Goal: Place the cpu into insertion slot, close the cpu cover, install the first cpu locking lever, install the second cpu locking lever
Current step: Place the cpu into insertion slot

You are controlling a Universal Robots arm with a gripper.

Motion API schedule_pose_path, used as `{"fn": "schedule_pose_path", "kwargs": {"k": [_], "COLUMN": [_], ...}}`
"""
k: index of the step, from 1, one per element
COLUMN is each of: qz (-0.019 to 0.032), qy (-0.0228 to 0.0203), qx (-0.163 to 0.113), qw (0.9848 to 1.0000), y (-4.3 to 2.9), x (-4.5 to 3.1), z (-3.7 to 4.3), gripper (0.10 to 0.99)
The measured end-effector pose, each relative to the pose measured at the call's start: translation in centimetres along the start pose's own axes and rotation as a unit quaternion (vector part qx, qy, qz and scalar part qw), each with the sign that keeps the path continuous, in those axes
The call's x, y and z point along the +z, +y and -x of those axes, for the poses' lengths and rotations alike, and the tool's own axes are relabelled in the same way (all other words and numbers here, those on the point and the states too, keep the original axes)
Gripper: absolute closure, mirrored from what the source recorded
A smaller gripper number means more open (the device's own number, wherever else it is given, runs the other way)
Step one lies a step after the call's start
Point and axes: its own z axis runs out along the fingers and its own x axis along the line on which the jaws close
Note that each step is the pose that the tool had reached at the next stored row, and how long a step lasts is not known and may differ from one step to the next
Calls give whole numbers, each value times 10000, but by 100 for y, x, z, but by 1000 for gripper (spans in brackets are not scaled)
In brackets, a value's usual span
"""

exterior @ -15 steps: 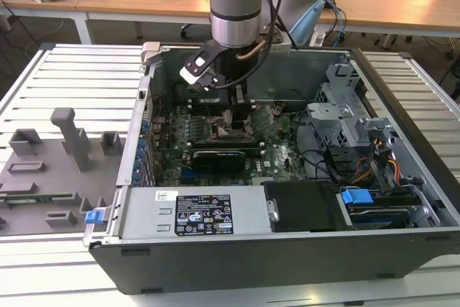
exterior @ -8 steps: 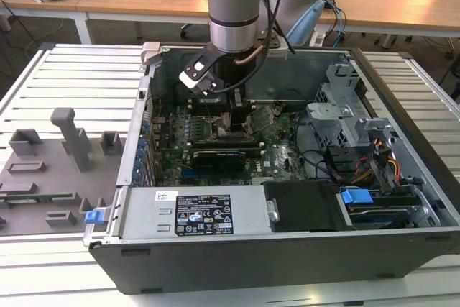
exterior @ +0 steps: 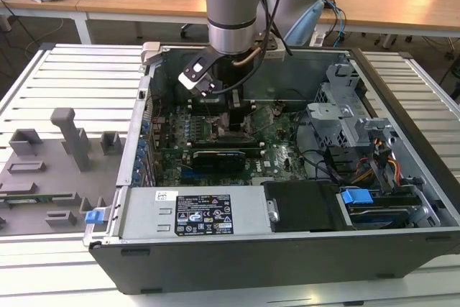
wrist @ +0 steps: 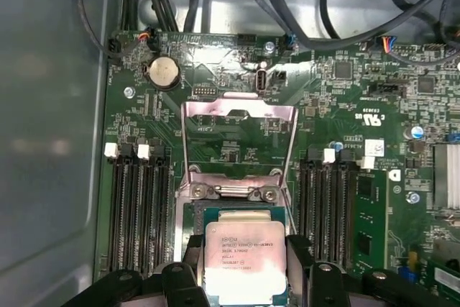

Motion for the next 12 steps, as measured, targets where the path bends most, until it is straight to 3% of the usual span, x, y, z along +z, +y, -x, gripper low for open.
{"fn": "schedule_pose_path", "kwargs": {"k": [12], "qz": [0], "qy": [0], "qx": [1], "qw": [10000], "y": [-45], "x": [194], "z": [-39], "gripper": [545]}}
